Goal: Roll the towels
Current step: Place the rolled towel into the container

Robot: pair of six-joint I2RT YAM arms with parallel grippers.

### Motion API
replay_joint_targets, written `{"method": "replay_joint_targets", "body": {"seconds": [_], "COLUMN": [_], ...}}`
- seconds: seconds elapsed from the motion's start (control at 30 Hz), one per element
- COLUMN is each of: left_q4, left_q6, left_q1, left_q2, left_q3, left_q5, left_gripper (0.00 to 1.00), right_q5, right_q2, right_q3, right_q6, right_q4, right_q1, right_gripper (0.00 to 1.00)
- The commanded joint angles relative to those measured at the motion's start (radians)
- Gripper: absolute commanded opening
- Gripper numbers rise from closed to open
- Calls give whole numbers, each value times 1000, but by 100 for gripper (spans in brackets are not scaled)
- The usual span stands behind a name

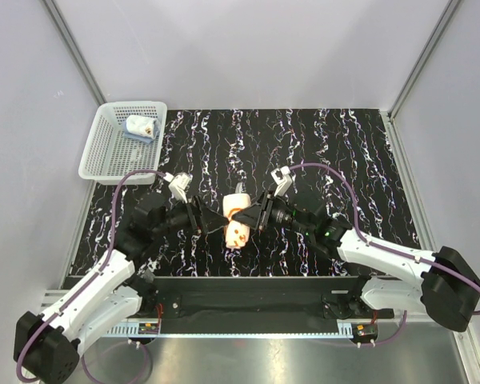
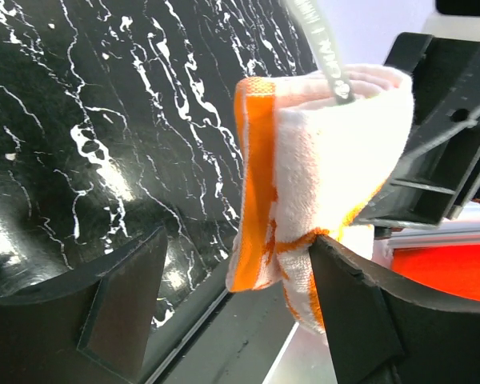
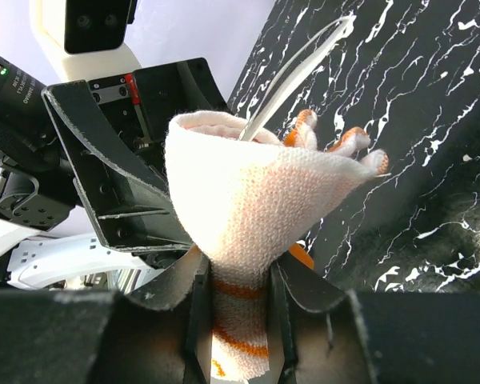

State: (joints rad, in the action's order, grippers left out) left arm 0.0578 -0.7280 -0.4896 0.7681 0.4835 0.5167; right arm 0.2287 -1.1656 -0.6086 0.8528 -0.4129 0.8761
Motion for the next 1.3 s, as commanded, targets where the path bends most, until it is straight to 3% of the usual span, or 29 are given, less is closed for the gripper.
{"method": "replay_joint_targets", "body": {"seconds": [0.0, 0.3, 0.6, 0.7, 0.77, 0.8, 1.0, 1.03, 1.07, 1.17, 1.2, 1.23, 1.27], "left_q4": [-50, -151, -274, -338, -368, -377, -386, -392, -391, -307, -233, -198, -161], "left_q6": [-16, -74, -172, -211, -226, -231, -234, -235, -235, -197, -182, -165, -131], "left_q1": [-1, -1, -1, -1, -1, 0, -1, 0, -1, 0, 0, 2, 2], "left_q2": [7, -15, -30, -21, -29, -35, -47, -52, -55, -81, -98, -105, -115], "left_q3": [40, 33, 7, -9, -25, -26, -26, -25, -23, -7, 15, 29, 56], "left_q5": [-3, 89, 229, 252, 252, 249, 256, 259, 258, 217, 198, 165, 145], "left_gripper": [77, 71, 76, 64, 52, 42, 15, 2, 0, 0, 0, 0, 0], "right_q5": [41, 130, 107, 104, 109, 107, 110, 112, 110, 87, 58, 41, 20], "right_q2": [34, -14, 6, 12, 7, 4, -28, -35, -39, -37, -29, -8, 4], "right_q3": [-79, -36, -56, -60, -59, -57, -40, -40, -40, -42, -43, -45, -51], "right_q6": [-1, 91, 51, 46, 49, 54, 71, 74, 77, 69, 63, 55, 37], "right_q4": [-39, -271, -250, -260, -271, -285, -342, -346, -348, -320, -273, -241, -166], "right_q1": [46, 67, 67, 69, 67, 67, 67, 69, 69, 69, 69, 67, 67], "right_gripper": [22, 22, 22, 22, 22, 22, 22, 22, 22, 33, 40, 55, 60]}}
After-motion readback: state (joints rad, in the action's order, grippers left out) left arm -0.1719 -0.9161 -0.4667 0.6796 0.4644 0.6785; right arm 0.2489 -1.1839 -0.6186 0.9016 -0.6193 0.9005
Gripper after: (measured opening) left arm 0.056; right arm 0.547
